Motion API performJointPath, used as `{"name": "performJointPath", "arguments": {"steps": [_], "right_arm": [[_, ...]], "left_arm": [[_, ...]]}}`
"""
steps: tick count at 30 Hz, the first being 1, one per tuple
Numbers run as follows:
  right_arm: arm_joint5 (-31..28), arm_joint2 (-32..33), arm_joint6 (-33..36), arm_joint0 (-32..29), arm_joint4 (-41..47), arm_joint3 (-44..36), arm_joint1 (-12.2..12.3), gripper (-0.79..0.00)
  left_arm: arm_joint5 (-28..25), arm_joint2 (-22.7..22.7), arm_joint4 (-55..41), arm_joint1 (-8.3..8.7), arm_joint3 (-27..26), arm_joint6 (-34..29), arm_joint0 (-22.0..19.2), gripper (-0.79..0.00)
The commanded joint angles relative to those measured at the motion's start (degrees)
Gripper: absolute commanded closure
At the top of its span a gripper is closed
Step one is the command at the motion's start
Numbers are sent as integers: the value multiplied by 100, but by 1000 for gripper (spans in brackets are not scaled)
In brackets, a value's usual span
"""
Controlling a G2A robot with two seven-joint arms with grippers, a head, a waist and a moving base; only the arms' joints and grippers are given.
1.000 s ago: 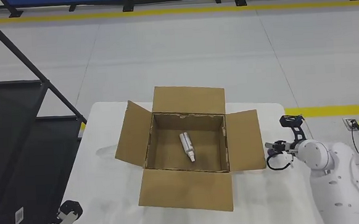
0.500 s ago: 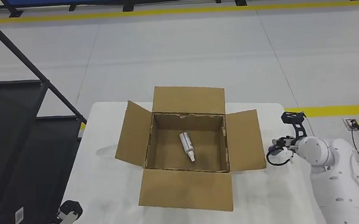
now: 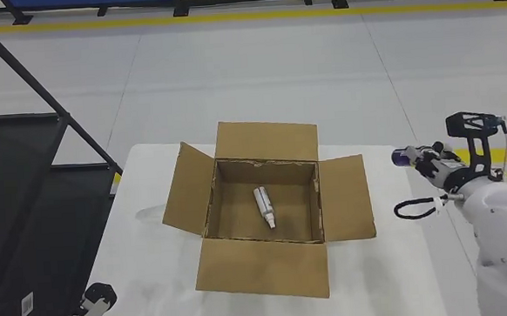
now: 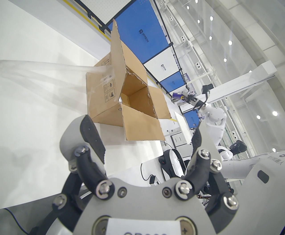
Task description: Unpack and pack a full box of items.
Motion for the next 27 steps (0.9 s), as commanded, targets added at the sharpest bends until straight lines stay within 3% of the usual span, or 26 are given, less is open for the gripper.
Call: {"name": "performJointPath", "arguments": {"steps": [1,7,16,21,27], "right_arm": [[161,-393,-28,65,-164,-277,-17,0],[-49,-1984,241,664,-569,-76,-90,0],[-7,-4474,525,1996,-1240,2258,-478,0],[353,-5262,433,2560,-1264,3729,-800,0],[416,-5561,286,3108,-799,5210,-1131,0]], "left_arm": [[0,0,0,0,0,0,0,-785],[0,0,0,0,0,0,0,-785],[0,0,0,0,0,0,0,-785],[0,0,0,0,0,0,0,-785],[0,0,0,0,0,0,0,-785]]}}
